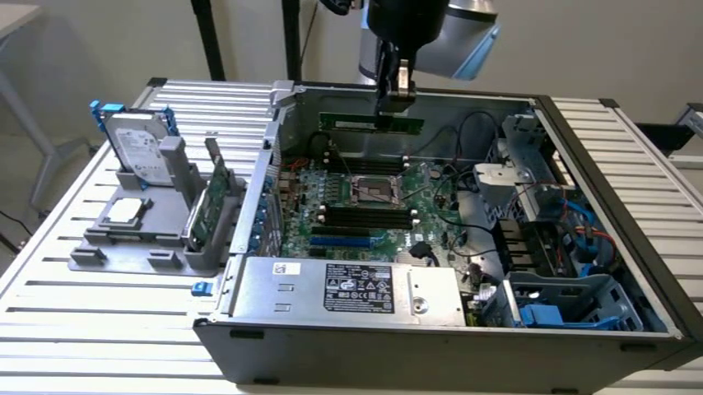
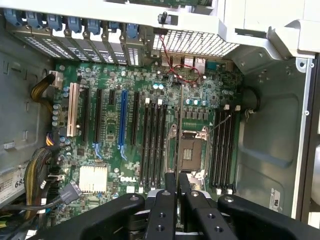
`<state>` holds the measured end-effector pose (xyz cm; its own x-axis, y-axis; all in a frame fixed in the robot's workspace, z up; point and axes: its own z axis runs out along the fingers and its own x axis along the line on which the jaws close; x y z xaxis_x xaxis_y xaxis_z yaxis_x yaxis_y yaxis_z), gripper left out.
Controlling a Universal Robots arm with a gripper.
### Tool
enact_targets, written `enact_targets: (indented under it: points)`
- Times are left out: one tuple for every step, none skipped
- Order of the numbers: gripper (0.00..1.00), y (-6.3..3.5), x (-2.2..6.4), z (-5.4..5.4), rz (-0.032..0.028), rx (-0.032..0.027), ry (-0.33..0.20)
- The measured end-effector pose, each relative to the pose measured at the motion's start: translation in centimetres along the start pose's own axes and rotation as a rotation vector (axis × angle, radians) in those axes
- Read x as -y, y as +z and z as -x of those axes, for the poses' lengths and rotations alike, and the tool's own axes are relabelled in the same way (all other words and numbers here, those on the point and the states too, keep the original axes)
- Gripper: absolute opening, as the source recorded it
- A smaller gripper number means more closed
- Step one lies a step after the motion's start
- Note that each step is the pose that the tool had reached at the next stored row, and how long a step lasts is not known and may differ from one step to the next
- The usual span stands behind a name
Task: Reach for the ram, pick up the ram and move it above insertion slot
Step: 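Pick up the ram and move it above insertion slot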
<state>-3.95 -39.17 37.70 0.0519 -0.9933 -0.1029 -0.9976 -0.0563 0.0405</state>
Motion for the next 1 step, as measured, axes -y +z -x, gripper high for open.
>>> enact_targets:
  points:
    - [0.13, 0.00, 0.00, 0.00, 0.0000, 0.0000, 0.000]
